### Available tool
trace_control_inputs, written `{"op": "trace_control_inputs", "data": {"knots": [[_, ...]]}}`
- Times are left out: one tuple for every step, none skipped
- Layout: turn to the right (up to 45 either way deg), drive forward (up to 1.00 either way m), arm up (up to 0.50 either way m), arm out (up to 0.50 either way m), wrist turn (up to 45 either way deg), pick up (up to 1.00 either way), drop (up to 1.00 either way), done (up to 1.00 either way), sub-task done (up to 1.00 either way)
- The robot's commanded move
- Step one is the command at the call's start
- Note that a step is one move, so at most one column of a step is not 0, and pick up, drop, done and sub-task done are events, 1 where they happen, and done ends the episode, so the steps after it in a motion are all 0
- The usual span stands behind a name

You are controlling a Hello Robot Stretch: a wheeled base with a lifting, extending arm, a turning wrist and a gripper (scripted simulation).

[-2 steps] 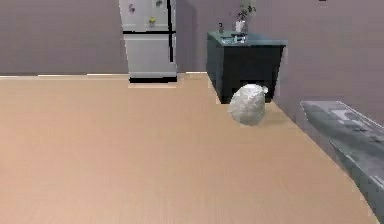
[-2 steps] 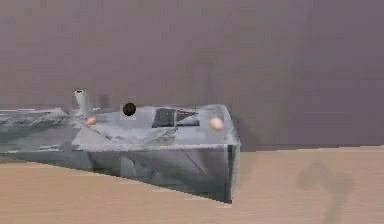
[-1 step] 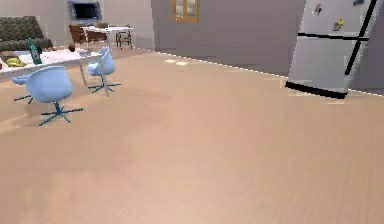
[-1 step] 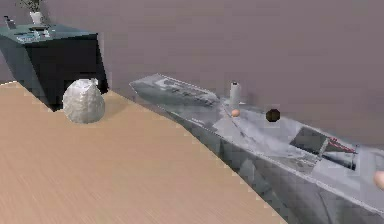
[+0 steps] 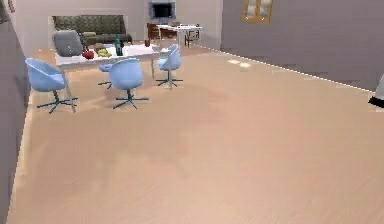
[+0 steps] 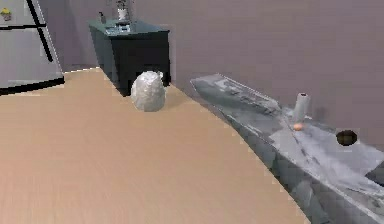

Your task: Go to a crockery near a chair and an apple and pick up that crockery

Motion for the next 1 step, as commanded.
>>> {"op": "trace_control_inputs", "data": {"knots": [[0.0,1.0,0.0,0.0,0.0,0.0,0.0,0.0,0.0]]}}
